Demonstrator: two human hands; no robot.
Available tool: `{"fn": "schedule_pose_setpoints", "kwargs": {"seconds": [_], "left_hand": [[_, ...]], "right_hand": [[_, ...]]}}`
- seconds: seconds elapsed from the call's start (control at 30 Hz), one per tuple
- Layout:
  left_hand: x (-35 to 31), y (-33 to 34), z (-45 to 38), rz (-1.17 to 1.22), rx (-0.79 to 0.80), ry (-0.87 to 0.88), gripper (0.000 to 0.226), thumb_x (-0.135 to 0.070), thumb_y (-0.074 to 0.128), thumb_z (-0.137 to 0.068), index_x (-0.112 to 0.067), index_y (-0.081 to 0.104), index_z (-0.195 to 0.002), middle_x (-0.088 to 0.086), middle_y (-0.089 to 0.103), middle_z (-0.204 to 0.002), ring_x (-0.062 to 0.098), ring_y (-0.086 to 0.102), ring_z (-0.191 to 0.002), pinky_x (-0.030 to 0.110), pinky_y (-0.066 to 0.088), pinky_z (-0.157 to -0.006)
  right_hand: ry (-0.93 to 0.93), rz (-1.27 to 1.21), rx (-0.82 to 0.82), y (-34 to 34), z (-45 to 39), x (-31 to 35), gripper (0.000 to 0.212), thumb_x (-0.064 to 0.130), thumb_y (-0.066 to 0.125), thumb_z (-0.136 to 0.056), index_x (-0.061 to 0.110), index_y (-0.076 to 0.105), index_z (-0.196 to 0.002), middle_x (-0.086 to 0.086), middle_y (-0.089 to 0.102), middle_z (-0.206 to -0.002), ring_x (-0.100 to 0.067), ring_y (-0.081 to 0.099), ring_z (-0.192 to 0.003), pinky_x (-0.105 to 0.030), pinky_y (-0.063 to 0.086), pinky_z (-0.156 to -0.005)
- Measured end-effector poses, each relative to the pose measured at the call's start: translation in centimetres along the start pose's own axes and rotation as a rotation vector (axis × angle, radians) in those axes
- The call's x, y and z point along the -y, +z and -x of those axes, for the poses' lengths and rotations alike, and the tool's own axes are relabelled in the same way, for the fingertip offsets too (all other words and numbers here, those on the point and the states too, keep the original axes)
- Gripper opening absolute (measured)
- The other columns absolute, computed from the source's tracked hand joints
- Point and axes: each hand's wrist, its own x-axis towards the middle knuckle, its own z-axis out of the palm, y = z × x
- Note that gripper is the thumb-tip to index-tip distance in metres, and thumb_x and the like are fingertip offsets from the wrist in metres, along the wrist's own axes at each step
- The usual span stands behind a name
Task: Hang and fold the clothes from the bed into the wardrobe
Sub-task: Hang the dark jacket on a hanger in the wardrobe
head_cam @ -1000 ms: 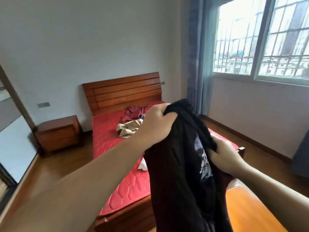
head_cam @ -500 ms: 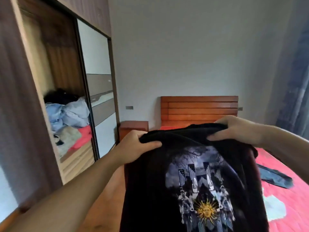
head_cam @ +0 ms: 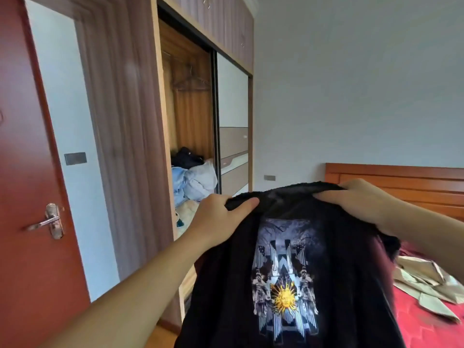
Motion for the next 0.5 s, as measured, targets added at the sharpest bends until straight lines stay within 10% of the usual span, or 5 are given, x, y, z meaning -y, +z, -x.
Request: {"fn": "schedule_pose_setpoints", "kwargs": {"seconds": [0.13,0.5], "left_hand": [[4.2,-0.7,-5.2,-0.004,-0.14,-0.095,0.041,-0.053,0.066,-0.085,-0.019,0.062,-0.061,-0.01,0.059,-0.057,0.005,0.056,-0.059,0.018,0.034,-0.05],[17.3,-3.0,-23.6,0.12,-0.288,-0.297,0.047,-0.052,0.067,-0.084,-0.006,0.072,-0.076,0.013,0.073,-0.081,0.015,0.061,-0.069,0.027,0.043,-0.064]], "right_hand": [[0.043,-0.142,0.052,4.3,-5.7,1.5,0.023,0.027,0.075,-0.082,0.005,0.073,-0.091,-0.01,0.075,-0.076,-0.029,0.073,-0.072,-0.036,0.059,-0.071],[-0.169,-0.345,0.23,16.3,-27.0,3.2,0.031,0.047,0.07,-0.081,0.017,0.076,-0.086,0.002,0.076,-0.081,-0.016,0.073,-0.076,-0.038,0.056,-0.085]]}}
